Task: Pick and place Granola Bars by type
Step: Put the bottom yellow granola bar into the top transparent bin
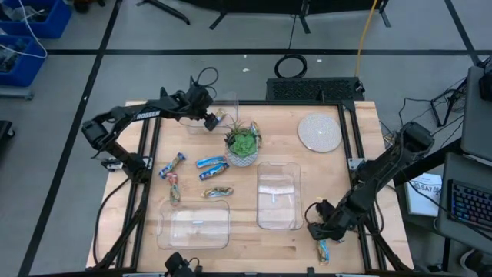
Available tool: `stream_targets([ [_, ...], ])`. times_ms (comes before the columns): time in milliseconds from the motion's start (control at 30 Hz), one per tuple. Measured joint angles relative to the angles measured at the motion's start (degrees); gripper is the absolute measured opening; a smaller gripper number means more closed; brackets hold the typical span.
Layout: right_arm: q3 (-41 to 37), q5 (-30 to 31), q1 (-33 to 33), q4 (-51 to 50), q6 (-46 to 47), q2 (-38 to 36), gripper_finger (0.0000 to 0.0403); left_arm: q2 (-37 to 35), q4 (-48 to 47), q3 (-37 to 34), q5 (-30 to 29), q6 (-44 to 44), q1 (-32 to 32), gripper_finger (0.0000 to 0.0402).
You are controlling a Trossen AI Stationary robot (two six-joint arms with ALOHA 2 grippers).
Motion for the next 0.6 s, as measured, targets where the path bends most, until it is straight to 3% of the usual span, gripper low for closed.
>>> stream_targets([
  [367, 0.17, -1.05, -1.90, 5.99, -0.20, 8.92, 0.0165, -5.21, -0.27, 0.00, -0.02, 0.10, 0.00, 0.0287],
  [433, 0.14, -2.08, -2.55, 5.41, -0.39, 8.83, 0.0137, -7.28, -0.40, 0.00, -0.04, -0.11, 0.00, 0.0286],
  [600, 0.07, -3.04, -3.73, 5.19, -5.01, 8.00, 0.0022, -13.60, -1.34, 0.00, 0.48, -3.30, 0.00, 0.0276],
])
